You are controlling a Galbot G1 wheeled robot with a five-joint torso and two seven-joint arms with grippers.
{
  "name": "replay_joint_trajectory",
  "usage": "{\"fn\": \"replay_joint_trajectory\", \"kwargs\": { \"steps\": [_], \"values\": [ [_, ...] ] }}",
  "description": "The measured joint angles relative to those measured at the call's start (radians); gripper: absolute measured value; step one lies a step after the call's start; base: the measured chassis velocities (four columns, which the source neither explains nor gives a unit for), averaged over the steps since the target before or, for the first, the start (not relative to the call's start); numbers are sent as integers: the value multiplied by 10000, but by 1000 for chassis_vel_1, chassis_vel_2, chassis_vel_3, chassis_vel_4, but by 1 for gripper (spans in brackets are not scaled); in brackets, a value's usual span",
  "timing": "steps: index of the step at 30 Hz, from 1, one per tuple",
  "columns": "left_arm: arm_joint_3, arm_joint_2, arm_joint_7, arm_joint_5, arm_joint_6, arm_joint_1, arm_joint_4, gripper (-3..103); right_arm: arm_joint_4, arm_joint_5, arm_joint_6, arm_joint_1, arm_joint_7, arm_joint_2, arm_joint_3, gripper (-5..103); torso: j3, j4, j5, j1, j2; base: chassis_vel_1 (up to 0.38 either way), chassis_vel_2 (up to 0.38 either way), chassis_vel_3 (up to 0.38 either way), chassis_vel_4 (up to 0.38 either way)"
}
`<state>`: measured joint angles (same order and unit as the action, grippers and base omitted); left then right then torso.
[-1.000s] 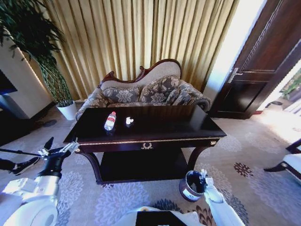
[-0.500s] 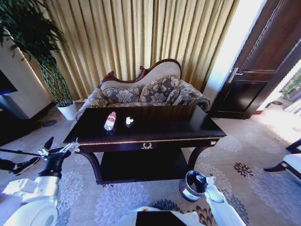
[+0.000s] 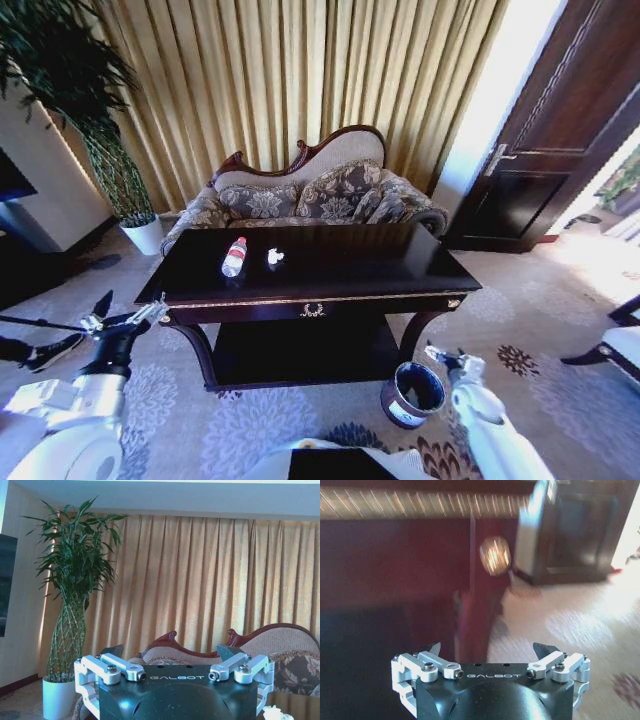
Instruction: Move to the front of the table and place the trash on the table into the trash bin.
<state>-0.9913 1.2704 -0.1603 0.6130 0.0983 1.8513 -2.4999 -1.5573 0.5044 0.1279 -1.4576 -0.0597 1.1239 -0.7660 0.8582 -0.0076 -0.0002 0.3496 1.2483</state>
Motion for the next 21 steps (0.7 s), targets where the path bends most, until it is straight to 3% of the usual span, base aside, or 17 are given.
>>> {"fn": "replay_joint_trajectory", "kwargs": {
  "steps": [7,10,21],
  "values": [
    [64,-7,-12,121,162,-88,0,100,-2663,464,-553,-1438,659,9,-401,100,0,-2,-1,-1,0,0,0,0,0],
    [38,-88,-43,173,235,-93,0,100,-4855,619,-606,-1917,915,263,-259,100,-1,4,-4,-1,1,0,0,0,0],
    [38,-66,-54,121,410,-64,0,100,-6950,-100,-140,-1919,969,549,425,100,-1,1,0,-1,1,0,0,0,0]
  ]
}}
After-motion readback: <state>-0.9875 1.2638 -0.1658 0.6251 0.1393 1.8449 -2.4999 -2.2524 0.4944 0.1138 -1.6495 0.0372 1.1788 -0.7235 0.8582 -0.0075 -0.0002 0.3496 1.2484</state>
